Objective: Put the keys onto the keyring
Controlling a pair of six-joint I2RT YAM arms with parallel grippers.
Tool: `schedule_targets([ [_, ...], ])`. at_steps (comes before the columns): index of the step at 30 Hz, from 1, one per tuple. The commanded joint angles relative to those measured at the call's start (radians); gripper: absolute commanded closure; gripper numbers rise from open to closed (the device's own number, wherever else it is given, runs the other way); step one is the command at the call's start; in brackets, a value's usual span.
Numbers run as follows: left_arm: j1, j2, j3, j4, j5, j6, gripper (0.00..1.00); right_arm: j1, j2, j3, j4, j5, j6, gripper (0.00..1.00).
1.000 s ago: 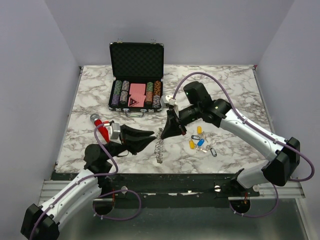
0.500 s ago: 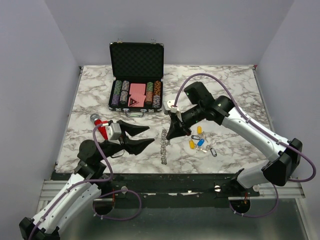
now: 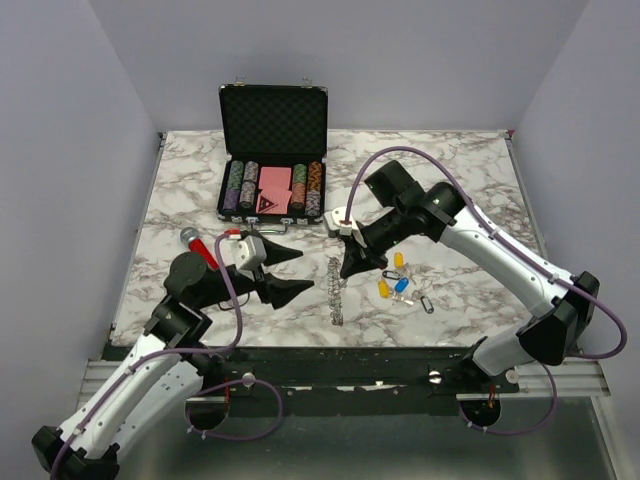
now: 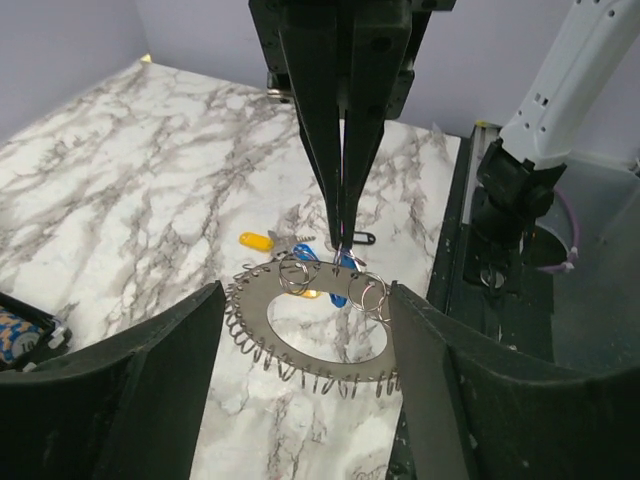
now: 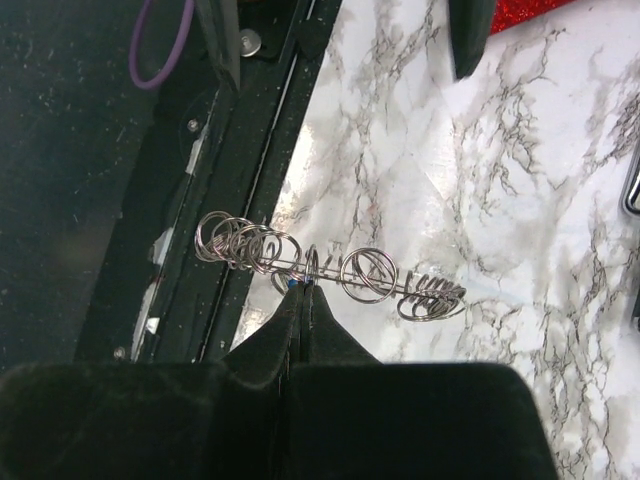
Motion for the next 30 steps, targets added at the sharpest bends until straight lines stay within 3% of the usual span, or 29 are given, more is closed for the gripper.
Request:
schedule_targets([
  [1,0.001,0.091,0.031,0.020,0.112,0.055,0.30,0.000,0.026,0.052,-0.068,0.022,-0.061,1.00],
  [13,-0.143,0.264,0.044,0.128,0.013,0.201,0.41,0.001,0.053,0.069,-0.069,0.017,-0.061,1.00],
  [24,-0.202,0.330,0.107,0.011,-0.088,0.268,0.69,0.001,0.056,0.066,-0.068,0.013,-0.055,1.00],
  [30,-0.209,0.338,0.124,-0.035,-0.084,0.288,0.72,0.001,0.054,0.068,-0.060,0.013,-0.051,1.00],
])
